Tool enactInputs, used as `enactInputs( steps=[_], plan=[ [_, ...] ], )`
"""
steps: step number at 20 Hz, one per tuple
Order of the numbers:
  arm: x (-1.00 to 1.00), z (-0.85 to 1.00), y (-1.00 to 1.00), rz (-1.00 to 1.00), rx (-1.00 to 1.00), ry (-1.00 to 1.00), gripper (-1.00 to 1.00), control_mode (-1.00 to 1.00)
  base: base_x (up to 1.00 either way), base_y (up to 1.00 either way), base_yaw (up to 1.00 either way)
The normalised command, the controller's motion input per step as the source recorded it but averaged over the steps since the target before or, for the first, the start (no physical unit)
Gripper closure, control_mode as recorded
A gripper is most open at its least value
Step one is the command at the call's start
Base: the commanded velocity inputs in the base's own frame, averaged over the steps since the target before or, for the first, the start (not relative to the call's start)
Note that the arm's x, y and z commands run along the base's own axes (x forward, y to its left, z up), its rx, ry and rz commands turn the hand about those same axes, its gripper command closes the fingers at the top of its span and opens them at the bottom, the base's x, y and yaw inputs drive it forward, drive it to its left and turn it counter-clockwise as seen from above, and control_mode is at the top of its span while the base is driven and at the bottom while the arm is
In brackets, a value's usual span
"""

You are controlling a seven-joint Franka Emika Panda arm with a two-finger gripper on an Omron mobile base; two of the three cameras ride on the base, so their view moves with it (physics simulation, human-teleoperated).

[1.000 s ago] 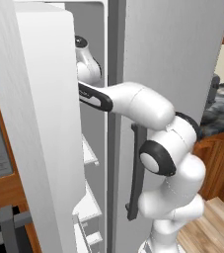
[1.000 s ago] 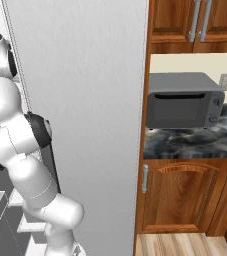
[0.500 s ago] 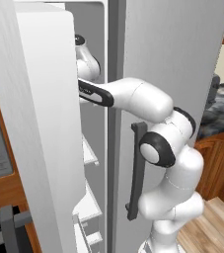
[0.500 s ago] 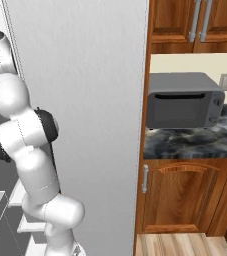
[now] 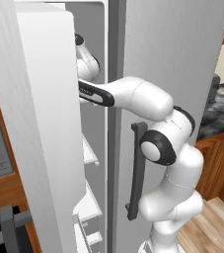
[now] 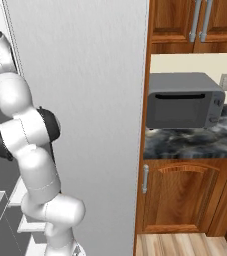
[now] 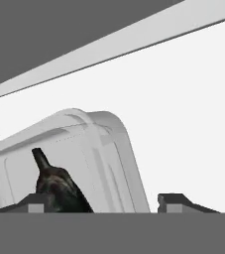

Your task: Take the eggplant and sweet potato out of the freezer and place them in the tupperware container on the counter. Then put the tupperware containing the vegetables back in the freezer.

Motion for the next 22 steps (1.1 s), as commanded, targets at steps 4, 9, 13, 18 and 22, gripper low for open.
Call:
enactInputs(
  steps=[4, 9, 13, 18, 22],
  plan=[
    [-0.91, 0.33, -0.18, -0.07, 0.0, -0.19, -1.0, -1.0, 0.0, 0.0, 0.0],
    [-1.0, 0.38, -0.53, -0.03, 0.02, -0.1, -1.0, -1.0, 0.0, 0.0, 0.0],
    [-1.0, 0.21, -0.74, 0.0, 0.08, 0.0, -1.0, -1.0, 0.0, 0.0, 0.0],
    [-1.0, 0.03, -0.88, 0.03, 0.05, 0.0, -1.0, -1.0, 0.0, 0.0, 0.0],
    [-1.0, 0.0, -0.92, 0.09, 0.0, 0.0, -1.0, -1.0, 0.0, 0.0, 0.0]
  ],
)
